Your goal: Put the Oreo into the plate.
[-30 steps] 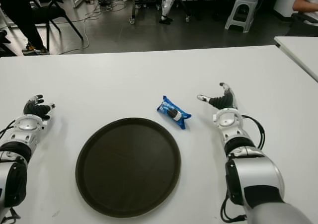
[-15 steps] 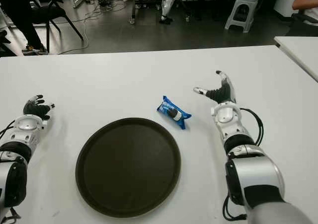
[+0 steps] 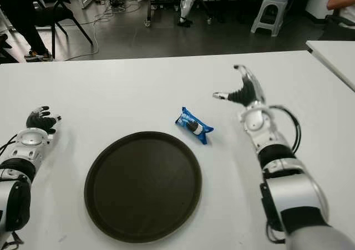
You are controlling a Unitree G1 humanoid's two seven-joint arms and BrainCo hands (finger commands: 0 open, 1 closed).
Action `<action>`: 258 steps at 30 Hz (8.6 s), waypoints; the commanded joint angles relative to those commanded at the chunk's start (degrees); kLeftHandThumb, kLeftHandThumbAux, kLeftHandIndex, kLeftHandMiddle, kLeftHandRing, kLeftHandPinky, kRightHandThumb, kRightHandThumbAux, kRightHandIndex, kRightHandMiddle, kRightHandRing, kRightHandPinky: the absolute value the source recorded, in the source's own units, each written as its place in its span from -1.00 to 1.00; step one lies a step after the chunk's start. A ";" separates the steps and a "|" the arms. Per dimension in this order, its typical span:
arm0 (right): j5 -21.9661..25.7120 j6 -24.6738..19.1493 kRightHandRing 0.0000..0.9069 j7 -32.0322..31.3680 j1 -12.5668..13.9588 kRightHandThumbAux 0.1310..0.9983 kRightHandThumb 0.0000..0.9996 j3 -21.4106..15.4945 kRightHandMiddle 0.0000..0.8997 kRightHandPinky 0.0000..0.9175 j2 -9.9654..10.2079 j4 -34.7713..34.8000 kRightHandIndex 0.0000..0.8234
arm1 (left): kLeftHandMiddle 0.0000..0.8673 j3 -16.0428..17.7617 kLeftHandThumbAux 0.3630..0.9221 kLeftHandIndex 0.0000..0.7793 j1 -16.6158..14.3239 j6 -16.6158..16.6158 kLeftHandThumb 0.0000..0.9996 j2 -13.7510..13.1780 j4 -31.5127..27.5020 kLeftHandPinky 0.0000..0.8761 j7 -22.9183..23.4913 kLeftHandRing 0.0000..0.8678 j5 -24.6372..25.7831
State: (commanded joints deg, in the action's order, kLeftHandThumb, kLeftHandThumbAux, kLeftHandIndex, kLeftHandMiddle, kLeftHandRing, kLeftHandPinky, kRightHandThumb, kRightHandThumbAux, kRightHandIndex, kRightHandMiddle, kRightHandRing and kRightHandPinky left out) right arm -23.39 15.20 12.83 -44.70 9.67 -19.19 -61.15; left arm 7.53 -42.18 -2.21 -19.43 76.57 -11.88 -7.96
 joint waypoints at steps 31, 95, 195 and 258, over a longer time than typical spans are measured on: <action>-8.10 -23.04 -0.90 -17.36 5.28 0.33 -1.00 10.33 -0.88 -1.00 2.00 28.09 -0.93 | -0.61 -0.39 0.39 -0.54 -0.26 0.42 -0.41 0.47 0.07 -0.68 -0.83 -0.60 -0.36; -16.17 -34.25 -0.95 -29.12 -3.28 0.52 -1.00 21.48 -0.82 -1.00 9.01 19.63 -0.96 | -0.58 0.11 0.29 -0.01 -0.64 0.16 0.31 0.88 0.05 -0.60 -0.49 -0.57 0.40; -19.64 -45.10 -0.84 -42.04 1.99 0.49 -1.00 22.25 -0.76 -1.00 4.55 32.70 -0.82 | -0.59 -0.70 0.29 0.02 -0.85 0.43 0.35 0.92 0.00 -0.62 -0.52 -0.57 -0.10; -18.24 -42.35 -0.75 -33.07 -1.39 0.61 -1.00 23.67 -0.71 -0.95 9.15 17.02 -0.74 | -0.60 -0.94 0.28 0.03 -0.83 1.24 0.35 0.33 0.21 -0.65 -1.19 -0.59 -0.85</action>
State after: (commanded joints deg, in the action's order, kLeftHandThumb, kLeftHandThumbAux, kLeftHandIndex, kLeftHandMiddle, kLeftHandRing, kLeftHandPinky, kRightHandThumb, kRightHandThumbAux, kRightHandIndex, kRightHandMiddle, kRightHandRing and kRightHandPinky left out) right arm -41.62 -27.15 -20.24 -46.09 33.34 -10.04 -44.13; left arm 6.59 -43.01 -0.97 -19.10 76.78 -13.08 -8.82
